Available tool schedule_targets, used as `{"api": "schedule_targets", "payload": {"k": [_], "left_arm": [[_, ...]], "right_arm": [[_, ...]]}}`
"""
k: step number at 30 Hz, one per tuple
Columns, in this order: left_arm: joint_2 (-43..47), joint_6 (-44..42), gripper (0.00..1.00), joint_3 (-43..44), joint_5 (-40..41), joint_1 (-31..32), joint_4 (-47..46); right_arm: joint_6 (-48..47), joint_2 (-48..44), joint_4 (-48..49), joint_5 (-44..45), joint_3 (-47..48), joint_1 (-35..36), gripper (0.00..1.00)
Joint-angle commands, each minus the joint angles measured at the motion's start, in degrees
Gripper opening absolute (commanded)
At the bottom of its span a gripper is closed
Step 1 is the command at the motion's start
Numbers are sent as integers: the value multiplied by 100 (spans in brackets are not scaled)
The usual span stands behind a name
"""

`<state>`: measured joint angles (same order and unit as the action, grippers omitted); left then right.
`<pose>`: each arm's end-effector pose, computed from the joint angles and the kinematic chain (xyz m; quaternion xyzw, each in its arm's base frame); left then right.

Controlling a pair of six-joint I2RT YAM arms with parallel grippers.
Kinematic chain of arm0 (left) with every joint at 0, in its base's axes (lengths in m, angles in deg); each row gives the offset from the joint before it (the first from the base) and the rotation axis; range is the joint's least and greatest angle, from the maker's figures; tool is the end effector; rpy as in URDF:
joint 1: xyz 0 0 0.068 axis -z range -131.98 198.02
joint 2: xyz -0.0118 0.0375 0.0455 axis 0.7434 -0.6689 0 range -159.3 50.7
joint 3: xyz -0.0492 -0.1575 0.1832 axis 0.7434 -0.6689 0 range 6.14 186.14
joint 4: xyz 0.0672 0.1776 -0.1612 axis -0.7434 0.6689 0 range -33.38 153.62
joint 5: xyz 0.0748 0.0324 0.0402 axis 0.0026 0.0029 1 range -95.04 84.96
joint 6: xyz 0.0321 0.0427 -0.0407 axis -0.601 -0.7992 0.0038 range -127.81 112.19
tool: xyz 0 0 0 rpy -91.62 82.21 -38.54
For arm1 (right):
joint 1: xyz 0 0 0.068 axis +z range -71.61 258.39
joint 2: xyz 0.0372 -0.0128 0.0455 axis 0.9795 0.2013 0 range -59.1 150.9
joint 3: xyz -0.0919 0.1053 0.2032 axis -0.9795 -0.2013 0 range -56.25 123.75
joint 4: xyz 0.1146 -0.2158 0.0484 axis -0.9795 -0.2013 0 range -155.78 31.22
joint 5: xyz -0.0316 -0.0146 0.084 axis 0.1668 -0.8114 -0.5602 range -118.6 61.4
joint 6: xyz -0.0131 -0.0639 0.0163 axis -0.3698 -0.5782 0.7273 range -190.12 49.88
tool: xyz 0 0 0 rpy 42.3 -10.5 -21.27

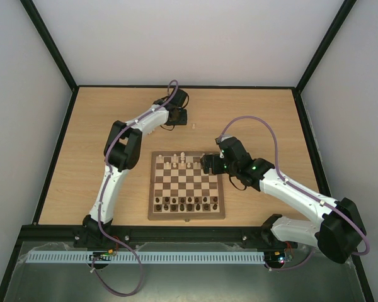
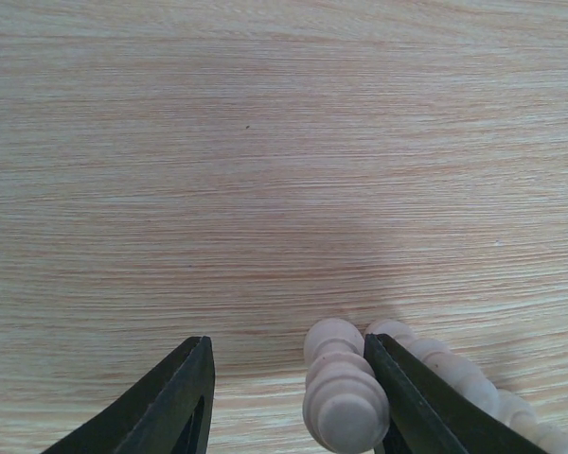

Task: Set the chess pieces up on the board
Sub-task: Adjust the chess piece at the center of the board.

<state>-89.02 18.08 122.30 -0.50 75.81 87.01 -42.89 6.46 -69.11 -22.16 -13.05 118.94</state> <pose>0.4549 -0.2350 0.1260 0.0035 0.9503 -0.1059 0.2929 0.2063 0.1685 0.2276 -0.0749 0.8734 0.2260 0.4249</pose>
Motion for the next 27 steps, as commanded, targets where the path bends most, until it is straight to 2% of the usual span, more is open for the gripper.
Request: {"api": "schedule_targets", "payload": {"k": [1, 27], "left_arm": [[-186, -40, 46, -39, 94, 33, 116], [-141, -99, 45, -43, 469, 77, 376]], "right_arm": [[-59, -26, 48, -46, -66, -13, 99], [-68, -35, 57, -87, -67, -13, 99]]}}
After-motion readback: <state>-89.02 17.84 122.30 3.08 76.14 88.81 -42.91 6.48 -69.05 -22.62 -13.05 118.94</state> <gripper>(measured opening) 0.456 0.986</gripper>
